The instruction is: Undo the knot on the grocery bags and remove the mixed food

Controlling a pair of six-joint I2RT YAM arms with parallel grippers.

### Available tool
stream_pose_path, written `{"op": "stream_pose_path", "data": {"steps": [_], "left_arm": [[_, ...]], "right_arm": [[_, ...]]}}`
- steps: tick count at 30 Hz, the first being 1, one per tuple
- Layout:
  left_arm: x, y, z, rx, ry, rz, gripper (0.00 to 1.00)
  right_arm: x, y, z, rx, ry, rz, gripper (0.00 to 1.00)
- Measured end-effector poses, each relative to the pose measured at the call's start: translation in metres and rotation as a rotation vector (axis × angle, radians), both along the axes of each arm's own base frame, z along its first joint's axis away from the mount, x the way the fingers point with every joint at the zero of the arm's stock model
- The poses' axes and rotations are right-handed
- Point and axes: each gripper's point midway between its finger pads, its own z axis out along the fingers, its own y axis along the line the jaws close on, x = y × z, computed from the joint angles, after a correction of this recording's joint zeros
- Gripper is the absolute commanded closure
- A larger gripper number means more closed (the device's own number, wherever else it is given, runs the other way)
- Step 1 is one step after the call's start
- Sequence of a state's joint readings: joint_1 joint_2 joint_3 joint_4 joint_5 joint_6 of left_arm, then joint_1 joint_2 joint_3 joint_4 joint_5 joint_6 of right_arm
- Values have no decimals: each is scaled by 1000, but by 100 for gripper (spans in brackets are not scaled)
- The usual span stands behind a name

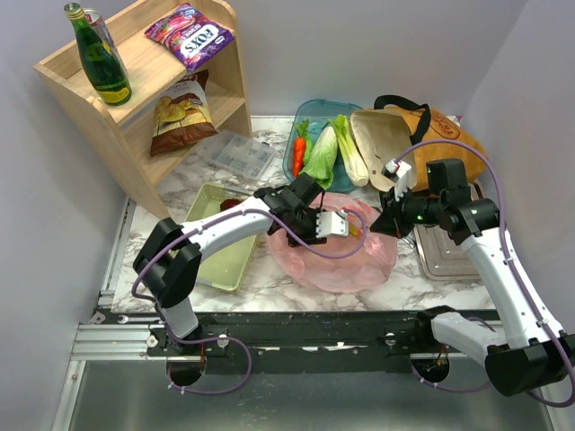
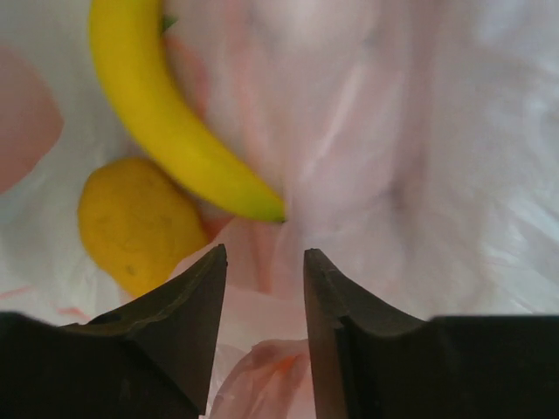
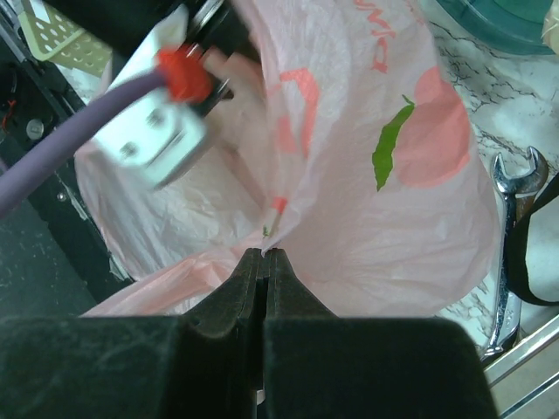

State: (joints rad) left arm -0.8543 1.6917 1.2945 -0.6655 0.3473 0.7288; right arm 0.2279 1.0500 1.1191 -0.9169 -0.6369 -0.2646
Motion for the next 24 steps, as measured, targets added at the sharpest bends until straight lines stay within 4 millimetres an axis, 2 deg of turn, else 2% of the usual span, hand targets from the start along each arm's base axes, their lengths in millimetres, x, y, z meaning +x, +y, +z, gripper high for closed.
{"op": "stream_pose_path", "data": {"steps": [4,7,12,19,24], "left_arm": [[38,15,-9,20,-44,122,52],[60,21,-4,-4,-77,181,51],[76,10,9,-50,-135,171,49],[77,-5,16,-89,-207,59,48],[55,-27,31,-116,-296,-124,52]], "right_arm": [[-1,0,1,-2,-9,4,99],[-2,-1,2,-4,-13,7,99],[-2,-1,1,-7,-17,11,99],[0,-3,-1,-20,-13,4,99],[3,-4,-6,-30,5,-1,99]]}}
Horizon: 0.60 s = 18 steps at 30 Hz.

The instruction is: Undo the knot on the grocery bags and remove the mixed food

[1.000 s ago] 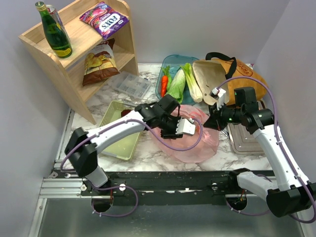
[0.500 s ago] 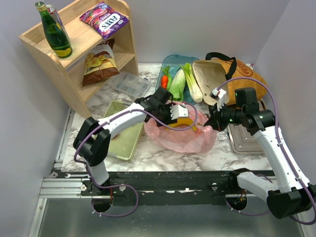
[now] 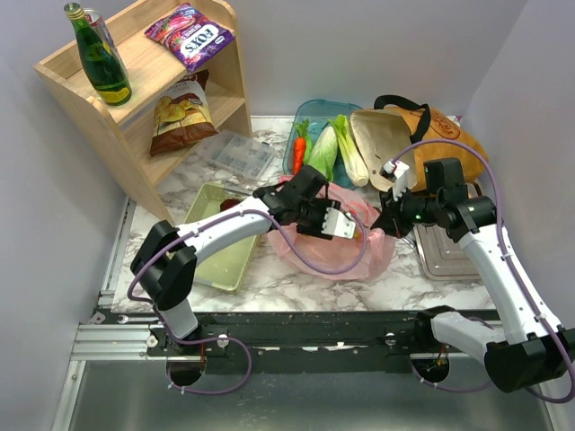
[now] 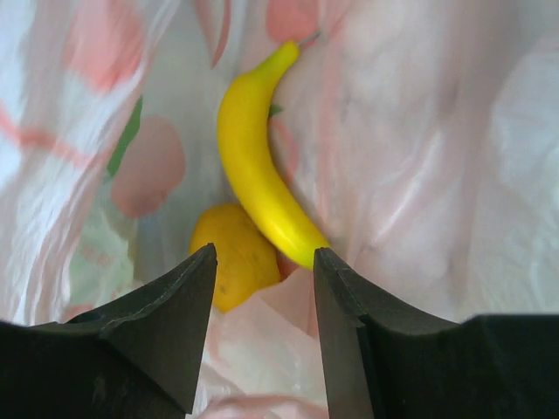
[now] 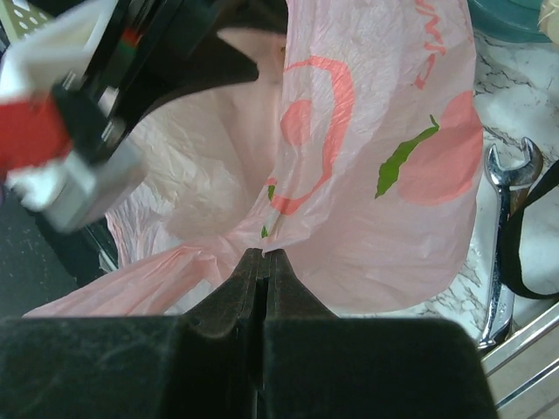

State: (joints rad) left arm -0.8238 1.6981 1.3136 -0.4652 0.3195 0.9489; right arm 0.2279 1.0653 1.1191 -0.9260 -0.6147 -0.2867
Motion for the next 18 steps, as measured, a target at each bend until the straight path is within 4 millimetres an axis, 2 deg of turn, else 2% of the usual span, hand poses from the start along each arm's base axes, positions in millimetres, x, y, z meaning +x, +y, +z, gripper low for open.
{"op": "stream_pose_path", "data": {"steps": [4,7,9,15,18], "left_arm": [[-23,-16,8,23,-36,-120,54],[-22,-24,10,37,-42,-141,55],[-12,-24,6,53,-50,-125,55],[39,-2,-24,131,-22,-11,48],[61,7,-26,143,-28,32,45]], "right_arm": [[2,0,-3,-6,11,-3,99],[4,-1,-3,-12,11,-8,99],[5,-2,-3,-16,10,-11,99],[7,-2,0,-20,1,-10,99],[8,-2,0,-23,2,-8,99]]}}
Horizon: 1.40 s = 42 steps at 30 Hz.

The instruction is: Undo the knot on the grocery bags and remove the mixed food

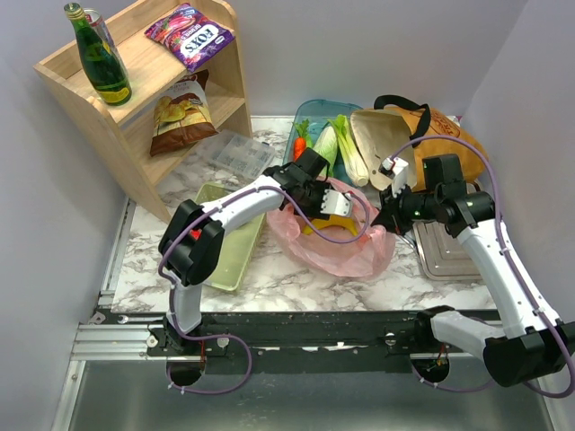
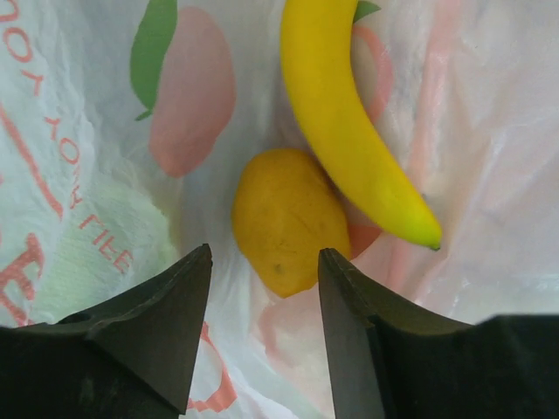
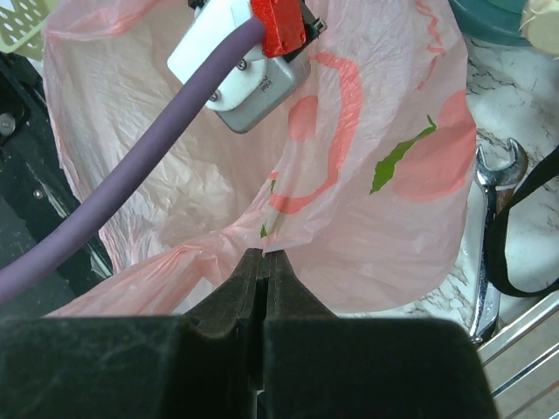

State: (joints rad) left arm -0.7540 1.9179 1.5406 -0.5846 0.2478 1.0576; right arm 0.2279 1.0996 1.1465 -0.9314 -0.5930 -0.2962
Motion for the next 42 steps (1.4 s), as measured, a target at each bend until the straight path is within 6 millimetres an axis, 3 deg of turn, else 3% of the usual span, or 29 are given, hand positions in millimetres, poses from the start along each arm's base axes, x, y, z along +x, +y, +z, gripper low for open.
{"op": "stream_pose_path", "data": {"steps": [5,10,14,17,20,27,32,36,42], "left_arm": [[6,0,0,11,-12,-5,41],[6,0,-19,41,11,-15,27],[7,2,-39,77,31,-18,20],[14,3,-42,94,17,-9,20],[16,6,-48,116,15,-6,25],[5,11,-58,153,49,-37,48],[-34,23,-57,159,132,-72,57],[-68,20,-29,90,213,-84,57],[-102,-4,63,-192,290,-77,57]], "right_arm": [[2,0,0,-3,9,0,99],[3,0,-1,-5,13,-1,99],[5,0,-3,-9,23,-2,99],[7,0,-1,-12,22,-5,99],[8,0,0,-15,19,-8,99],[11,-1,-1,-23,21,-13,99],[11,-1,-2,-25,21,-14,99],[11,-1,-2,-25,21,-15,99],[11,-1,-1,-24,18,-15,99]]}}
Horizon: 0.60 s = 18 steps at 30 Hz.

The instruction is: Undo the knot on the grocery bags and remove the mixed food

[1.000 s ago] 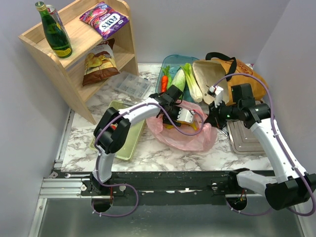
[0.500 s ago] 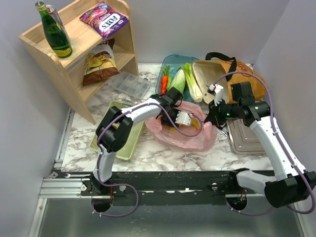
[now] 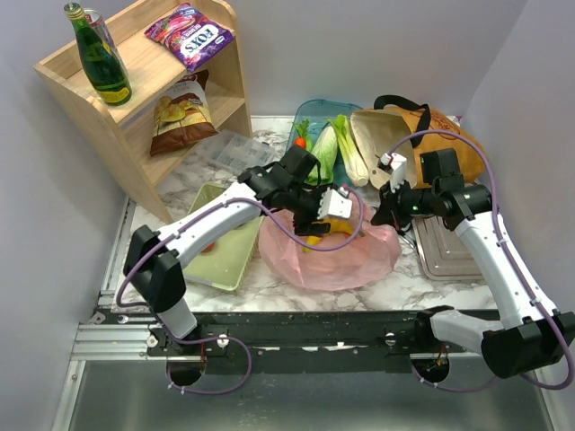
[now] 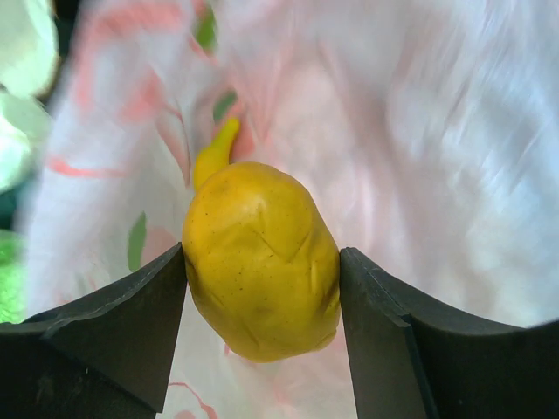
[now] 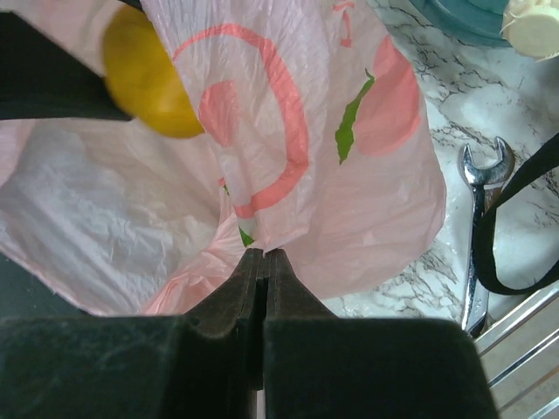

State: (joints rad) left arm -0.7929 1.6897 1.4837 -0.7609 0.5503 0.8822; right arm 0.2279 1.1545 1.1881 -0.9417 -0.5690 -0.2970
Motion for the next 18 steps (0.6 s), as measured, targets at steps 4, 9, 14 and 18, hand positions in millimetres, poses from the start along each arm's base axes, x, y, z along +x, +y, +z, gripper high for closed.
{"op": "stream_pose_path", "data": {"steps": [4,9,14,18], "left_arm": [[-20,-17,57,-183,87,9,56],[-42,-26,97,-309,211,4,56],[-36,-23,153,-473,261,77,54],[34,-14,205,-571,174,256,54]], "right_arm": [[0,0,1,1,-4,0,99],[-3,-1,-2,1,-4,0,99],[-7,-2,-3,2,-6,0,99],[-13,-3,-7,-1,-5,2,99]]}}
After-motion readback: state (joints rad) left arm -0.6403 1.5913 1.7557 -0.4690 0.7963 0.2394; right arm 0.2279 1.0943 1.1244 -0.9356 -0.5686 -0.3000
